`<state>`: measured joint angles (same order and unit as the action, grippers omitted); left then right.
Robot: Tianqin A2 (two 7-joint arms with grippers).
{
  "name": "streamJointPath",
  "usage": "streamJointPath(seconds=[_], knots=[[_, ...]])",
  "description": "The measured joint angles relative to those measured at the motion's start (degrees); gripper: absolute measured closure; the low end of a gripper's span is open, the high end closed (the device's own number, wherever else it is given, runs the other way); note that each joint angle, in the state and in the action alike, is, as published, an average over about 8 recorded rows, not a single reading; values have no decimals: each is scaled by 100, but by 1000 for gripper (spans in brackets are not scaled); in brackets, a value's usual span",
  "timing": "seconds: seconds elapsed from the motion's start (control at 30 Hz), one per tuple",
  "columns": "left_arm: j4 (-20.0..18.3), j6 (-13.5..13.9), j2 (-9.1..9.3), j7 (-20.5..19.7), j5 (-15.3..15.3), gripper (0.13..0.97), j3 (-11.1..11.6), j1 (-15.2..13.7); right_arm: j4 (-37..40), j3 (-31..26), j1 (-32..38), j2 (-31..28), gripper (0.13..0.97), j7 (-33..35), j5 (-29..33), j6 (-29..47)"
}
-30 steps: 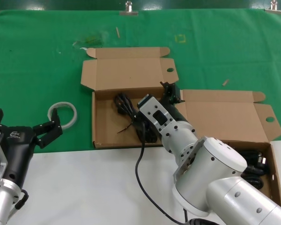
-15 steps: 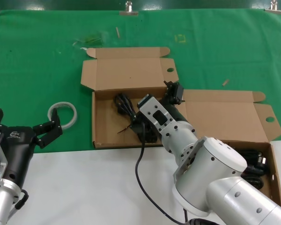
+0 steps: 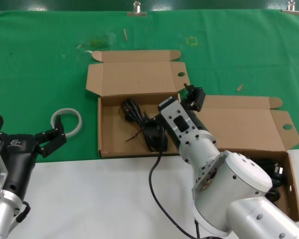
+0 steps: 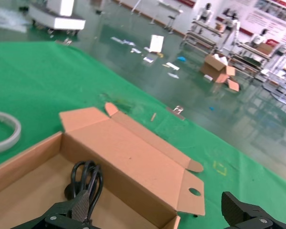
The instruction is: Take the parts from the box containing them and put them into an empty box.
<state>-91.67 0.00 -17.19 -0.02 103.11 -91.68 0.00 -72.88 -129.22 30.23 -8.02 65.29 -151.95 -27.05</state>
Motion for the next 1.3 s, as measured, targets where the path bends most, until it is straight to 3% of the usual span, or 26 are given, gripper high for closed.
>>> streamJointPath(seconds=[1.3], knots=[[0,0,0,2,1,132,0,0,-1090,2176,-1753,0,129,-3784,2830,1568]])
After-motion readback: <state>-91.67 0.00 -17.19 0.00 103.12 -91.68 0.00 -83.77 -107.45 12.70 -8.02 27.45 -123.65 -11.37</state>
